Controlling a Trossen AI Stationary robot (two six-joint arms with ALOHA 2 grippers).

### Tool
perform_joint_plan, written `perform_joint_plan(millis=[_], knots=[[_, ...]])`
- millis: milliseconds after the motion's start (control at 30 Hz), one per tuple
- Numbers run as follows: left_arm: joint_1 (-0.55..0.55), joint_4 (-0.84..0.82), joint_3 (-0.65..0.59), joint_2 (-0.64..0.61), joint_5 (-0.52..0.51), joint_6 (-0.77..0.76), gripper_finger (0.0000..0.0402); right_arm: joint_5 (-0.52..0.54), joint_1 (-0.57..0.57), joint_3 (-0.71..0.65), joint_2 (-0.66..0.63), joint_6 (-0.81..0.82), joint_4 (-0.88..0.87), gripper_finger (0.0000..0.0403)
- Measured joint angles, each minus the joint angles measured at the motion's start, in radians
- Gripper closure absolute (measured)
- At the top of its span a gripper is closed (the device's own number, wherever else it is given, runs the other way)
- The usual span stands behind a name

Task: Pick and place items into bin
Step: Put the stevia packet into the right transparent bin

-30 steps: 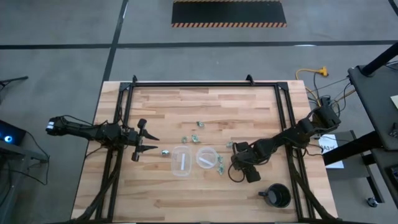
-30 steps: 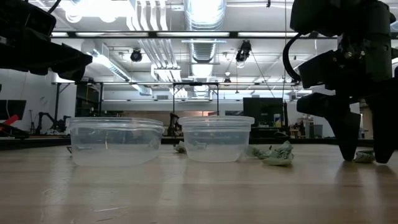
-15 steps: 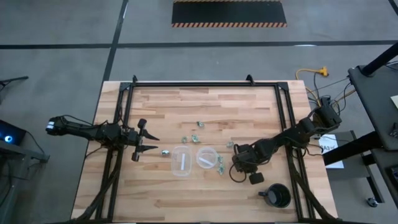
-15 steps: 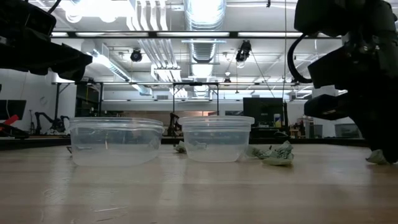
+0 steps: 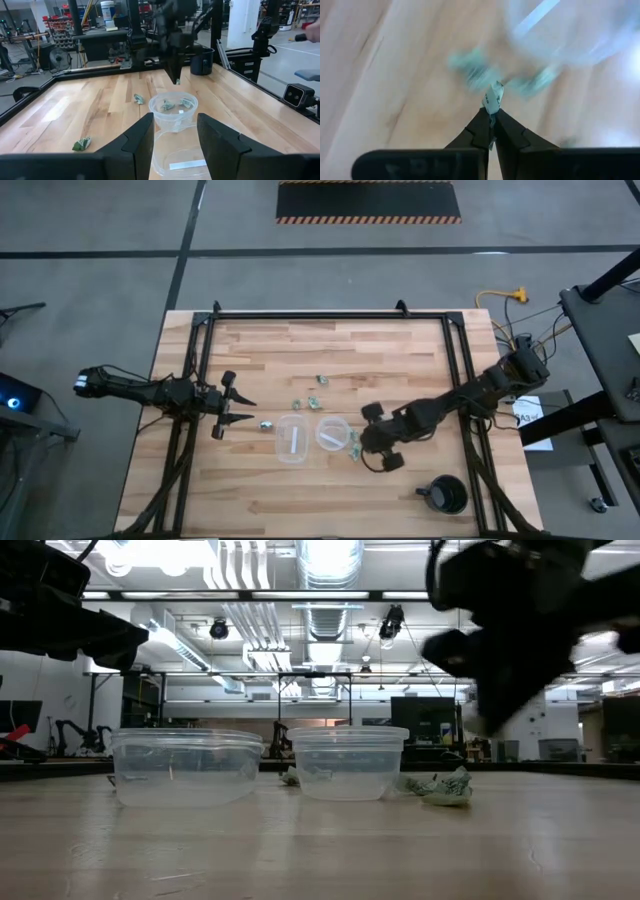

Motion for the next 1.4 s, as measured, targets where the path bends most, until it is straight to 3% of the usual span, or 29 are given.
perform_joint_plan(millis=[300,433,867,1400], knots=[[0.000,0.000,0.000,0.000,0.000,0.000,0.0267,0.029,-0.060,-0.037,0.000,0.032,0.390,0.0394],[0.000,0.000,0.000,0.000,0.000,0.000,0.0267,0.034,-0.070,-0.102,0.007,0.051,0.643,0.0394],[0.000,-0.001,0.000,0.000,0.000,0.000,0.0267,0.089,-0.084,-0.323,0.177,0.101,1.395,0.0394],[0.000,0.000,0.000,0.000,0.000,0.000,0.0267,0.085,-0.085,-0.326,0.209,0.105,1.418,0.0394]])
